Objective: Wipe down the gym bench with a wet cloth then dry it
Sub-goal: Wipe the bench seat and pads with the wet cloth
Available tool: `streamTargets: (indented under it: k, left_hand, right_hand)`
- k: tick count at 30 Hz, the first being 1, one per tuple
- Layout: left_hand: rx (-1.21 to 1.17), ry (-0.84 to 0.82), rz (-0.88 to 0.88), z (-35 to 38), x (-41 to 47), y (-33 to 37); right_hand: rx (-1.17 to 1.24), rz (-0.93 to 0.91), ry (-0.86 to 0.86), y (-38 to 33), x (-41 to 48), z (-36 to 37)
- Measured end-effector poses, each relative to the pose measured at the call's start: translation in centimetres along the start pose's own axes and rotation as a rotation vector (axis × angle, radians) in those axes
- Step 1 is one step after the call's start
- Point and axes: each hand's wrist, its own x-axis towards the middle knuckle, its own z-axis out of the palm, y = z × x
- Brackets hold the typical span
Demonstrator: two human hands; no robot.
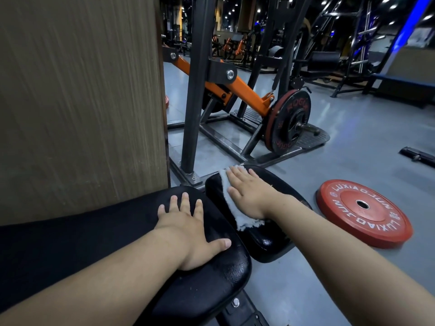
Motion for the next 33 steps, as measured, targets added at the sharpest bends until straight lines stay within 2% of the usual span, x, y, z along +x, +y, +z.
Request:
streamTargets:
  k: [4, 7, 12, 17, 19, 21, 25, 27, 29, 31, 33]
  left_hand:
    - [-0.012, 0.001, 0.01, 0.1, 0.0, -0.2]
    - [-0.013, -0.004, 0.012, 0.1, 0.0, -0.2]
    - [-0.012, 0.008, 0.01, 0.0, -0.1, -0.1]
    - [-0.116, 0.018, 0.051, -0.5, -0.4, -0.9]
    - [-0.254, 0.041, 0.079, -0.7, -0.8, -1.7]
    - [-0.376, 0.089, 0.104, -0.9, -1.8, -3.0]
    - [-0.328, 0.278, 0.061, -0.4, -5.2, -6.3]
    - [-0.299, 0.282, 0.036, 0.1, -7.2, -8.1]
    - [-0.263, 0.233, 0.0, 0.6, -8.9, -9.6]
    - [-0.227, 0.149, -0.036, 1.1, -10.2, -11.0]
    - [-0.208, 0.056, -0.067, 1.7, -10.8, -12.0]
  right_hand:
    - [-0.102, 0.114, -0.048, 4.7, 1.2, -1.0]
    - [-0.064, 0.22, -0.046, 7.2, 0.4, -1.1]
    - [-0.037, 0.104, 0.01, 4.9, -1.4, -0.7]
    - [-0.009, -0.009, 0.225, 0.6, -5.0, -0.1]
    - [0.073, -0.03, 0.357, -0.5, -6.0, 0.0]
    - [0.208, -0.009, 0.419, -1.5, -6.7, -0.4]
    - [0.484, -0.003, 0.359, -5.1, -8.5, -1.8]
    - [0.537, -0.065, 0.28, -7.2, -9.5, -2.1]
    - [0.484, -0.181, 0.187, -9.1, -10.3, -1.7]
    - [0.333, -0.275, 0.11, -10.2, -10.6, -0.3]
    - [0.189, -0.26, 0.061, -10.9, -11.2, 1.2]
